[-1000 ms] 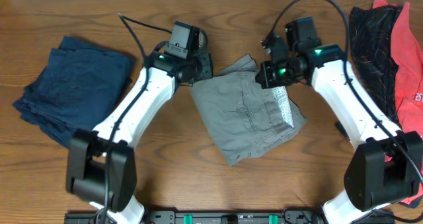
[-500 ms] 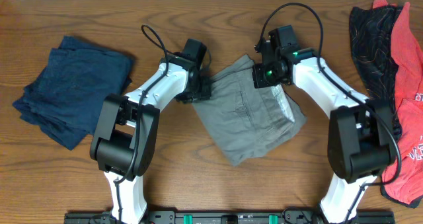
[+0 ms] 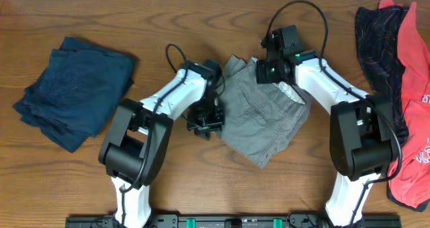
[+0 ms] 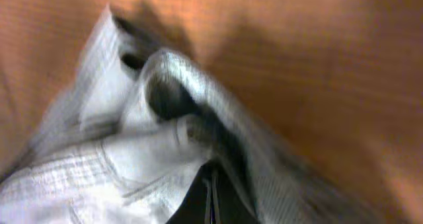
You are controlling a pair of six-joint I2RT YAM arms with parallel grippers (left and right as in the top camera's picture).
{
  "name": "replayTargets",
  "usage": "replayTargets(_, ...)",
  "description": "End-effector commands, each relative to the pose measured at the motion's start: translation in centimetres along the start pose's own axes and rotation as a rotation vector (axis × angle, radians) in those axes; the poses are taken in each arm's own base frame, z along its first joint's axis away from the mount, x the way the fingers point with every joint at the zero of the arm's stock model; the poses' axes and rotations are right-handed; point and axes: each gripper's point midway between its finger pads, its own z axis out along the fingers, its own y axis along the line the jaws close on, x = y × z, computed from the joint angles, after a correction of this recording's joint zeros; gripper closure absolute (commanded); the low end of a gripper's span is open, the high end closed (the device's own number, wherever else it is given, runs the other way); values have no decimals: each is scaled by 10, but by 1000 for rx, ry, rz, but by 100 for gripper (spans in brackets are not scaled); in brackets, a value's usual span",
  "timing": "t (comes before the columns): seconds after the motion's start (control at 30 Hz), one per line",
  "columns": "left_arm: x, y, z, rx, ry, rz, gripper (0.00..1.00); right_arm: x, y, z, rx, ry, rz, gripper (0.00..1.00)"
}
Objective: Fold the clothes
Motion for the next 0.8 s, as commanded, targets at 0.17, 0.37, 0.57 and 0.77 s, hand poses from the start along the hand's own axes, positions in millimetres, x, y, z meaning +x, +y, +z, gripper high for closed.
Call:
replayTargets(0.17,-48,9,-108,-63,-536,72,60,1,9,-105,12,-48,35,99)
replayTargets(0.37,-102,5,-154,-63,-822,123,60,47,-2,-126,90,105,73,99)
replayTargets(0.57,-136,12,-139,-59,-832,119,59,92,-15,-108,126,239,169,99)
replayTargets(0.77,-150,22,-88,9,-672,97,59,132,-29,-80,144,301,216,99)
